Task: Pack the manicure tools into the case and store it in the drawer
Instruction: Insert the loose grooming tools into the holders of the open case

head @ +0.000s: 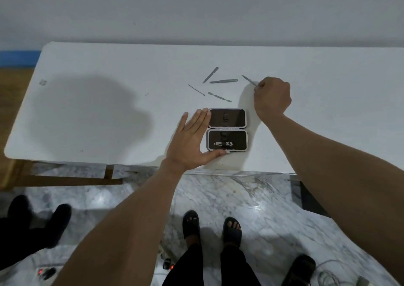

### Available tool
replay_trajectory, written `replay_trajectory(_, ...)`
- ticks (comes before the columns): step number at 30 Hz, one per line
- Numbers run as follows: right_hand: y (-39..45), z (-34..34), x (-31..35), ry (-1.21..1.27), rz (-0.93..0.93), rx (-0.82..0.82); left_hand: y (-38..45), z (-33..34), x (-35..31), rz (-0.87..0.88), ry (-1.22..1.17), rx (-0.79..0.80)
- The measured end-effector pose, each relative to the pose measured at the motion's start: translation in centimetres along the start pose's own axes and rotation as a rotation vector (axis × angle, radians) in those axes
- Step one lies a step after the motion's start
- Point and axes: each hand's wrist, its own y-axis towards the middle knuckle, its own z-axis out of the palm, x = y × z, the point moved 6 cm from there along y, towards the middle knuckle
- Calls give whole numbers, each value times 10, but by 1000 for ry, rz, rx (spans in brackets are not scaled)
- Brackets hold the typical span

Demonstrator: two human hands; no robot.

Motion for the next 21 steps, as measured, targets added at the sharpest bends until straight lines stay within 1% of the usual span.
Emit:
replay_trajectory(5,-2,4,6,-134,-56,11,0,1,0,-2,8,-17)
replay_trajectory(8,-5,4,9,-137,-69,38,1,0,0,0,11,-8)
replay_trajectory(11,-11,-5,7,-115,-73,21,1,0,1,-7,3,10)
replay_trajectory(15,-25,-22,3,-58,-207,20,1,-1,0,-2,-14,5)
replay_trajectory(18,-45,-32,-2,-41,-316,49,1,-1,0,-5,-21,20)
replay_trajectory(21,-71,-36,-11,21,-374,92,1,-1,0,-18,-26,47)
